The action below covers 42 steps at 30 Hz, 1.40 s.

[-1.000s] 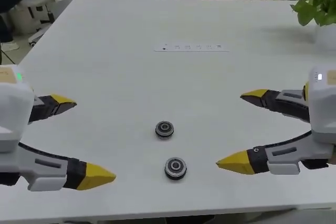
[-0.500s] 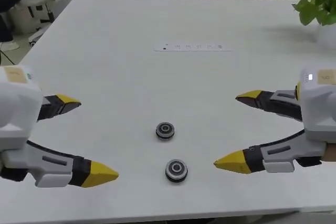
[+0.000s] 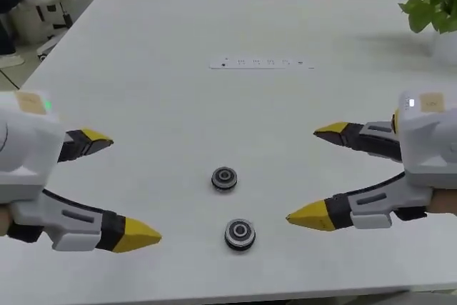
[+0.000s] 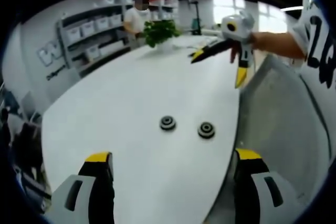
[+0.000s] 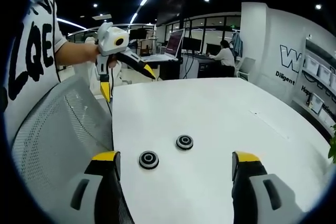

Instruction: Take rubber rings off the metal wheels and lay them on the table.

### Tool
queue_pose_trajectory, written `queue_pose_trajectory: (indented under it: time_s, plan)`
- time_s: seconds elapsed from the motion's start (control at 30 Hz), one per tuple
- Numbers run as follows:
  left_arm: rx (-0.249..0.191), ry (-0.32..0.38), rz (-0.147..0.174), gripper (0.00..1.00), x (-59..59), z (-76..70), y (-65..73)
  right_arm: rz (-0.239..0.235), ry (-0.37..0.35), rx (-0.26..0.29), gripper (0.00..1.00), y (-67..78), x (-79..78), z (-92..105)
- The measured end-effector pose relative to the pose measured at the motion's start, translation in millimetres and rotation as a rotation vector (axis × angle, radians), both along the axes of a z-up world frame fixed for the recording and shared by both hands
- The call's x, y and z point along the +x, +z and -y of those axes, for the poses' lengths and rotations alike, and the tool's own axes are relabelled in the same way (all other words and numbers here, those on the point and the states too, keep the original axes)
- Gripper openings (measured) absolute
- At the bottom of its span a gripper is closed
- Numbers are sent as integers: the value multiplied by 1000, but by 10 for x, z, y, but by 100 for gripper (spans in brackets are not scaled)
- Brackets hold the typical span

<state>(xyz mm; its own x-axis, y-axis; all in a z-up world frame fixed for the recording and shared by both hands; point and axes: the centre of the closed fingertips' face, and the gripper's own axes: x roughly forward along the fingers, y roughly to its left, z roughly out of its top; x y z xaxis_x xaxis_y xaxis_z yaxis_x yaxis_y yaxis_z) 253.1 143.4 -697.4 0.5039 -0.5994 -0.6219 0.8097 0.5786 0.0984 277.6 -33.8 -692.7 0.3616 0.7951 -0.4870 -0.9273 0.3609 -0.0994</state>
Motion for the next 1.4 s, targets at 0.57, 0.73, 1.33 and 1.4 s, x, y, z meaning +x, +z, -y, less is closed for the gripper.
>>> queue_pose_trajectory:
  time_s: [0.57, 0.73, 1.33, 1.4]
  plan:
    - [7, -41, -15, 93, 69, 105, -135, -5, 101, -37, 82, -225, -69, -119]
    - [7, -52, -29, 93, 83, 134, -199, -15, 138, -41, 81, -347, -107, -162]
    - [7, -102, -45, 90, 157, 252, -341, -26, 202, -46, 75, -521, -66, -275]
    - [7, -106, -45, 90, 162, 263, -347, -31, 203, -44, 75, -533, -62, -279]
